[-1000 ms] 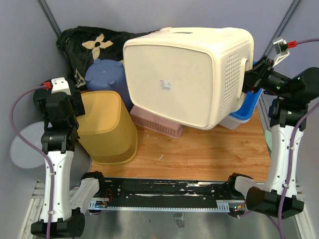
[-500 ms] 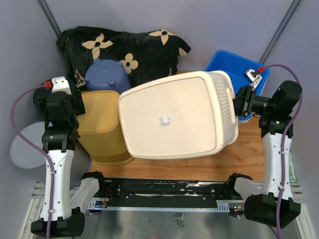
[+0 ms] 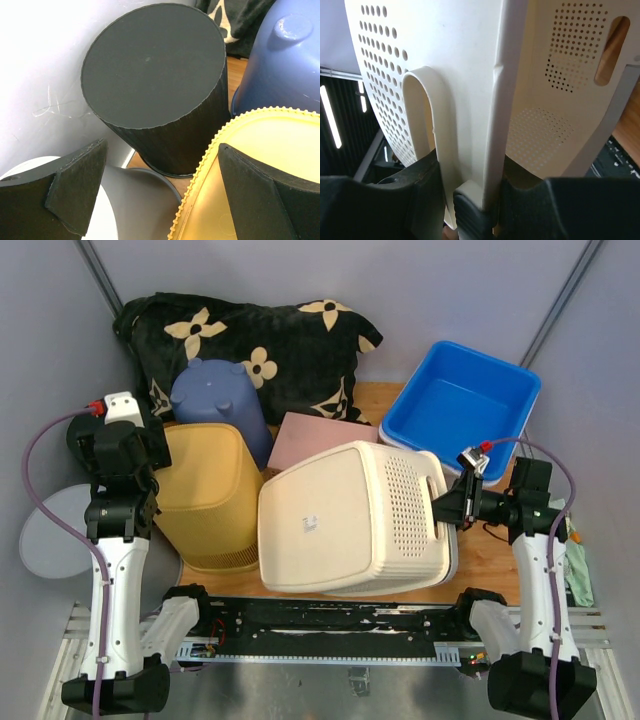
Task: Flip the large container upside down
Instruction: Place the container inside the container.
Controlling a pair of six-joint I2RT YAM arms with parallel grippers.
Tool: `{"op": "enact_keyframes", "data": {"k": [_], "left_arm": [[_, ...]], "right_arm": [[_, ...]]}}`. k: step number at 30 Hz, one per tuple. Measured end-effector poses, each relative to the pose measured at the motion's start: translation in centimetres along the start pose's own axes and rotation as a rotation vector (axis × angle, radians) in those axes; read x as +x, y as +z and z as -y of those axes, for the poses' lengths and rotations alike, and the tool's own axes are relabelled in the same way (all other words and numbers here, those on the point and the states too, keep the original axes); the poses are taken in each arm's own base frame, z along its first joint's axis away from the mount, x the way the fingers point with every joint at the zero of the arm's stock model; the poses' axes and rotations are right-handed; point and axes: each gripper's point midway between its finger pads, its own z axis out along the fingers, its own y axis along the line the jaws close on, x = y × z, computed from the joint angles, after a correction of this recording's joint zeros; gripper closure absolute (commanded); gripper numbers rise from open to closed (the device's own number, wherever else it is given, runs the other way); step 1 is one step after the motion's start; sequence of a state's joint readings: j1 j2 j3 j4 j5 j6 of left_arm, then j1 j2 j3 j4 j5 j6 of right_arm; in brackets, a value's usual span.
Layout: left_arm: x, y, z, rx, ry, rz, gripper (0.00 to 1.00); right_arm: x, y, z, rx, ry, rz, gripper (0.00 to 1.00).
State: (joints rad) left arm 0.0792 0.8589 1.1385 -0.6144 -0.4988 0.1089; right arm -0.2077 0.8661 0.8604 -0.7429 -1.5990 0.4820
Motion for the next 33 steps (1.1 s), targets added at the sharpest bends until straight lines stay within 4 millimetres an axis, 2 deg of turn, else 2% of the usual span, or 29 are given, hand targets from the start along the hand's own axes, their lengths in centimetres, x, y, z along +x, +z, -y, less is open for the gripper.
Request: {"op": "enact_keyframes", "data": {"k": [6,9,10,14,16,17,19,22,29,33], "left_arm": [[0.0,0.2,-0.1,-0.010,0.000,-0.001,0.04],[-0.2,0.4,-0.1,-0.018,-0.004,0.003,0.04],[-0.2,0.5,-0.2,-0.021,-0.004,0.005,0.04],[-0.3,0.6,-0.2,-0.026,-0.003,0.006,0.04],[-0.4,0.6,-0.2,-0.027,-0.004,0.007,0.04],[-0.4,0.6,-0.2,-0.027,-0.004,0.008,0.04],[-0.4,0.6,-0.2,-0.022,-0.004,0.008,0.04],[-0.3,0.5,0.0,-0.011,-0.003,0.006,0.04],[-0.1,0.1,0.2,0.009,-0.003,0.008,0.04],[-0.5,-0.5,0.7,0.066,0.017,0.002,0.01]], "right_arm": [[3.0,0.2,1.6,-0.012,0.146,-0.028,1.00],[4.5,0.4,2.0,-0.021,0.155,-0.063,0.99],[4.8,0.5,2.0,-0.025,0.149,-0.076,0.96],[4.9,0.7,2.4,-0.031,0.129,-0.098,0.64],[4.7,0.7,3.0,-0.030,0.136,-0.096,0.32],[4.6,0.7,3.4,-0.026,0.139,-0.093,0.29],[4.2,0.9,4.5,-0.009,0.149,-0.082,0.27],[3.1,0.9,5.2,0.001,0.150,-0.066,0.26],[0.8,1.1,5.1,0.003,0.069,-0.057,0.24],[0.3,1.1,5.8,0.001,0.038,-0.056,0.24]]}}
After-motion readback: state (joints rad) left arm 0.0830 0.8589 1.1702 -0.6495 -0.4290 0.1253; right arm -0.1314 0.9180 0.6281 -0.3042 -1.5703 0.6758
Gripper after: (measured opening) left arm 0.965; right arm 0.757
